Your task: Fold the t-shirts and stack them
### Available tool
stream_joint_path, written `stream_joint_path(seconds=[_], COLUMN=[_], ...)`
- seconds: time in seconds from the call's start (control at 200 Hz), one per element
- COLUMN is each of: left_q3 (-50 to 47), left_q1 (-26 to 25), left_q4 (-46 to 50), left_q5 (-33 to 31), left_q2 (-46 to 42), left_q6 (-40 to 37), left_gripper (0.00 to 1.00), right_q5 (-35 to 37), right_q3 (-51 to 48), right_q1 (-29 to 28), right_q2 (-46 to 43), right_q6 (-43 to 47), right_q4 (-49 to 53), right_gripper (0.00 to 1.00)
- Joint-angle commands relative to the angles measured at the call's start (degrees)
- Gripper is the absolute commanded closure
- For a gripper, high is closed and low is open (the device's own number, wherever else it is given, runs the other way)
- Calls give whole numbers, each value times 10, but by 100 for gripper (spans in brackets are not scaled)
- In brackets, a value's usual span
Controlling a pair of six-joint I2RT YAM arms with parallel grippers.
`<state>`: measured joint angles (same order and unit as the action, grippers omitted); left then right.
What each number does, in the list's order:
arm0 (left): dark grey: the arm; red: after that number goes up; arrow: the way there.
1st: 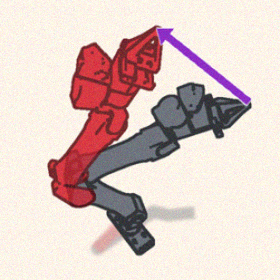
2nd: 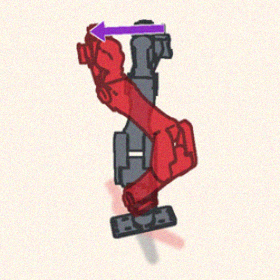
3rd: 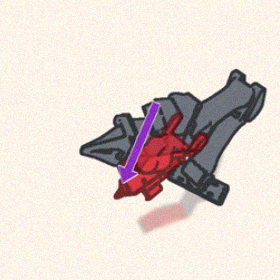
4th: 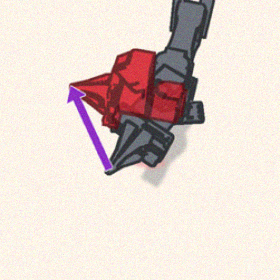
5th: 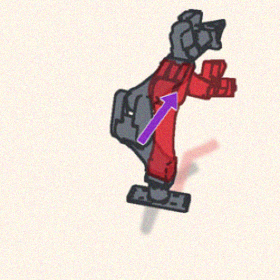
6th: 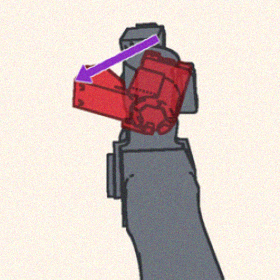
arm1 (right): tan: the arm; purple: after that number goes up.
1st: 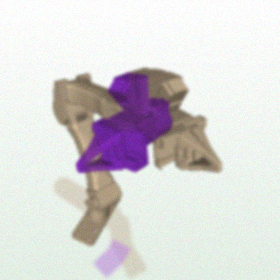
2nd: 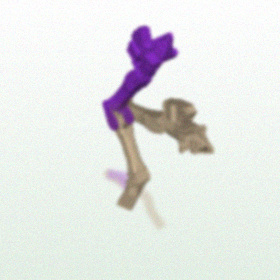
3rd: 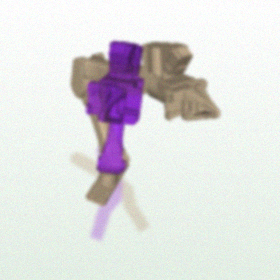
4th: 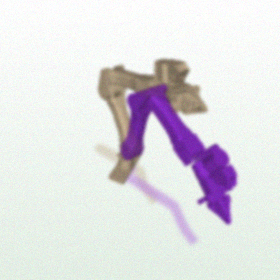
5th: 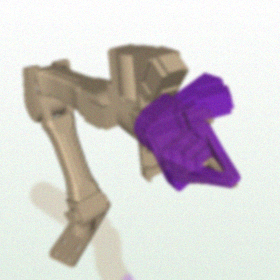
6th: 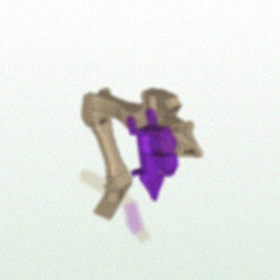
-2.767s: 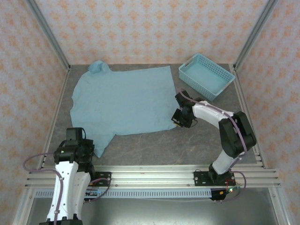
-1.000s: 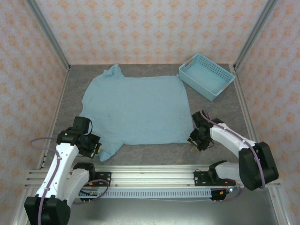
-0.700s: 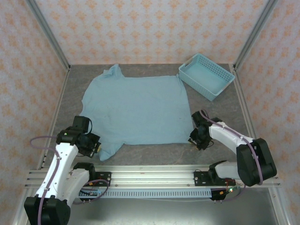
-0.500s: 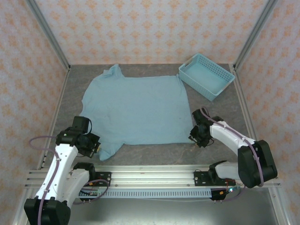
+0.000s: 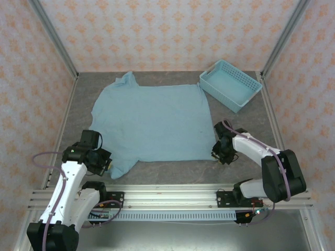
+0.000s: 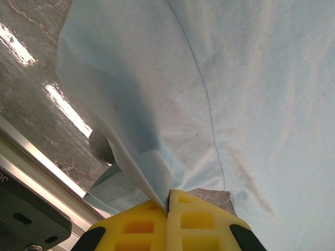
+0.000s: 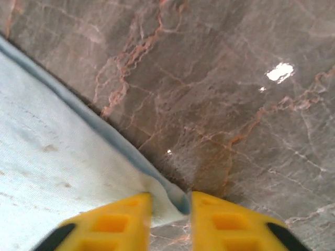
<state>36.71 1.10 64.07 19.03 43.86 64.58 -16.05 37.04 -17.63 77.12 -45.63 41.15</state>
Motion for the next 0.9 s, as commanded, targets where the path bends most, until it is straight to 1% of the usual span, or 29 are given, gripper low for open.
stream_joint_path(seconds=[0.0,0.08,0.16,0.235,0.315,0.39,0.51,0.59,0.716,0.896], left_q3=[15,27,41,60,67,60,71,104,160,226], left_q1=[-4,-4,-4,-4,-4,-3,-4,-4,-4,-4], left_q4=[33,70,116,146,143,108,27,-11,-46,-69], left_q5=[-19,-17,-9,-15,-11,-3,-20,-43,-70,-100], left_q2=[-13,-25,-43,-65,-77,-69,-31,16,93,180], left_q6=[-5,5,24,32,34,34,36,17,-23,-69], left_gripper=[100,100,100,100,100,100,100,100,100,100], right_q5=[12,10,6,-6,-18,-23,-24,-25,-30,-38], right_q3=[-3,7,13,13,8,3,23,49,92,135], right_q1=[2,1,-2,-4,-5,-5,-5,-3,5,18], right_q2=[14,-8,-44,-84,-118,-128,-96,-47,3,47], right_q6=[4,13,21,23,22,19,23,25,19,1], right_q4=[-11,17,57,93,120,118,94,79,63,52], right_gripper=[91,100,100,100,100,100,100,100,100,100])
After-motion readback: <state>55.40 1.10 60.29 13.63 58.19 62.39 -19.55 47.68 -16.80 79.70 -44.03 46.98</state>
